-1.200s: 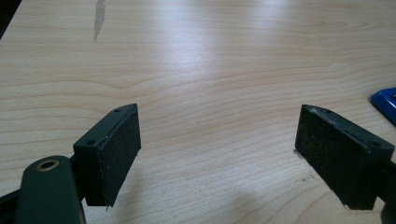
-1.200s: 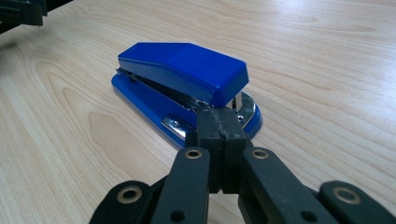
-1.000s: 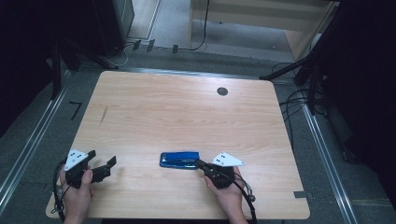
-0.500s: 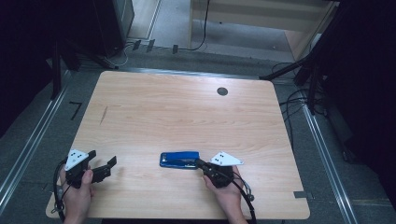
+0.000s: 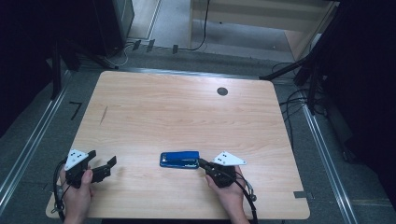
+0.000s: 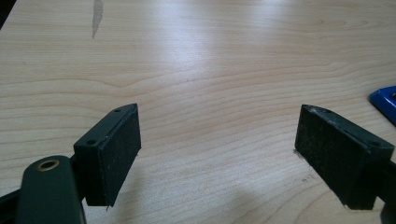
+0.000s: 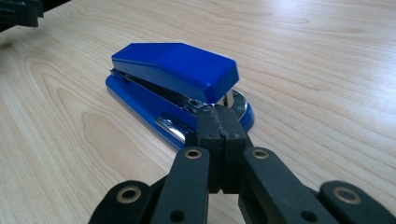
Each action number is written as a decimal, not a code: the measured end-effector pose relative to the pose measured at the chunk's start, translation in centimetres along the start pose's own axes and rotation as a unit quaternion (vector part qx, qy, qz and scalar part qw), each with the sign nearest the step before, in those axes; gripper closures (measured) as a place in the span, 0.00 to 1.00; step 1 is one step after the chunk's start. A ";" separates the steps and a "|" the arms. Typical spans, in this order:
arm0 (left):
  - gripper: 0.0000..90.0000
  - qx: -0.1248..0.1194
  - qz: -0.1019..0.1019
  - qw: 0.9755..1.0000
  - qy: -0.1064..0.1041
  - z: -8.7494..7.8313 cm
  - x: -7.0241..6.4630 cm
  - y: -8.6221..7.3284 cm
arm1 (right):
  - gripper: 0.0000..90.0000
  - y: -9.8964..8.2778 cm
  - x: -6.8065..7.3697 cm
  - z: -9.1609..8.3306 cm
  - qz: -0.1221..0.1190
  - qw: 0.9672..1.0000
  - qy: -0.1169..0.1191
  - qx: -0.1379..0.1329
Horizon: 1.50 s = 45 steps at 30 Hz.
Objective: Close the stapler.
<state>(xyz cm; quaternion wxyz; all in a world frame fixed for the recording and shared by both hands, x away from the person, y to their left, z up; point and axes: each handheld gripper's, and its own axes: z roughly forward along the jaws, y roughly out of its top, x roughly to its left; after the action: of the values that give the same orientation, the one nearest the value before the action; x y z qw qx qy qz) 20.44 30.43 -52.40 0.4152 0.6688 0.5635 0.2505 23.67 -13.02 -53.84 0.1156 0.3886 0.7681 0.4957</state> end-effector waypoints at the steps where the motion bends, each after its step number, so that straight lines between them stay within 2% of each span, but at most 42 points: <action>1: 0.16 -0.001 -0.001 1.000 0.000 0.0 0.0 0.0 | 1.00 0.0 -0.2 -0.2 -0.003 1.000 -0.001 -0.002; 5: 0.16 0.000 0.000 1.000 0.000 0.0 0.0 0.0 | 0.95 -0.1 -0.8 -1.2 0.005 1.000 0.001 -0.007; 9: 0.16 0.000 -0.001 1.000 0.000 0.0 0.0 0.0 | 0.88 -0.2 -1.4 -2.2 -0.001 1.000 -0.003 -0.007; 13: 0.16 0.000 -0.001 1.000 0.000 0.0 0.0 0.0 | 0.71 -0.3 -1.9 -3.3 -0.010 1.000 -0.013 -0.009; 21: 0.16 -0.005 0.005 1.000 -0.003 -0.1 0.0 0.0 | 0.42 -0.5 -3.7 -5.1 0.013 0.998 -0.050 -0.020; 28: 0.16 -0.009 0.007 1.000 -0.006 -0.1 0.0 -0.1 | 0.21 -0.8 -5.5 -7.4 0.027 0.997 -0.073 -0.026; 40: 0.16 -0.012 0.006 1.000 -0.006 -0.2 0.0 -0.1 | 0.02 -2.0 -8.0 -10.4 0.042 0.993 -0.101 -0.035; 45: 0.16 -0.012 0.006 1.000 -0.006 -0.1 0.0 -0.1 | 0.00 -2.6 -9.1 -11.6 0.051 0.991 -0.117 -0.035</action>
<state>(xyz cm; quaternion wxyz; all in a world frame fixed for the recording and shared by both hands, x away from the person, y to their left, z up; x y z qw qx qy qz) 20.27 30.45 -52.38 0.4254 0.6688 0.5536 0.2556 22.00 -27.78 -52.32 0.1925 0.4783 0.7105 0.4789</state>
